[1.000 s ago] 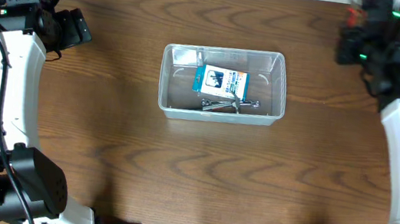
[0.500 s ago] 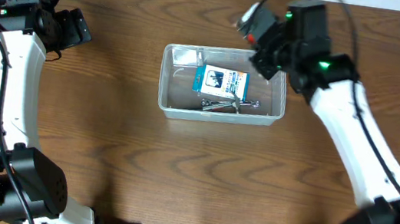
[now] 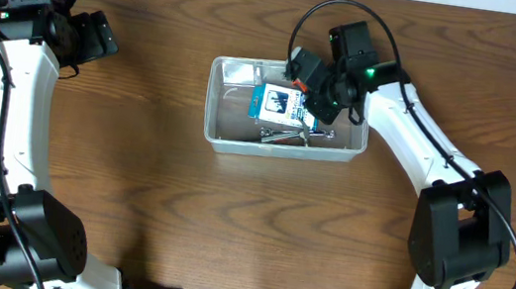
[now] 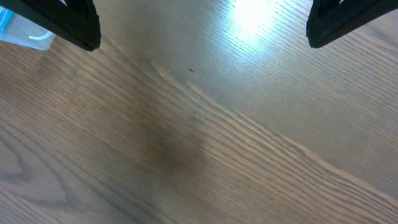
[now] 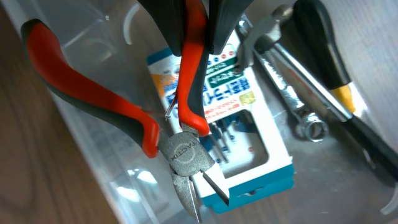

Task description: Pack container

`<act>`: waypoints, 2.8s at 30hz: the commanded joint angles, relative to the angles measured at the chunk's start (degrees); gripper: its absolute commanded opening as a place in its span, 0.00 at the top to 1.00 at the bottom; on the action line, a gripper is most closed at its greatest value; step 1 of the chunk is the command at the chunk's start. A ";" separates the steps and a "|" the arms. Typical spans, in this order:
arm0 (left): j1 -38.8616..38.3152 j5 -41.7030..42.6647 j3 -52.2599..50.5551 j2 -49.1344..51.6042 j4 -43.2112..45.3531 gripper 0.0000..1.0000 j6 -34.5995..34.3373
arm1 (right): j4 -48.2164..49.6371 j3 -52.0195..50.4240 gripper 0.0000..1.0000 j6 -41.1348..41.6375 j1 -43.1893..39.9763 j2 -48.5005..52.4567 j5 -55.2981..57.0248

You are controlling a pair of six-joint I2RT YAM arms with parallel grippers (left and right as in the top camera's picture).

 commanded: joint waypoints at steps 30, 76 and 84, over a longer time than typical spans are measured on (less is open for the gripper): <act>0.17 -0.48 0.28 0.31 -0.15 0.02 -0.59 | -6.51 16.74 0.01 30.01 -6.19 -12.79 18.56; -0.92 -0.48 0.13 -8.83 -0.17 0.02 -0.55 | -11.91 17.07 0.01 34.03 -18.53 -17.90 18.71; -1.79 0.11 -0.92 -32.70 -0.98 0.02 -0.57 | -11.91 17.07 0.01 34.03 -18.53 -17.90 18.71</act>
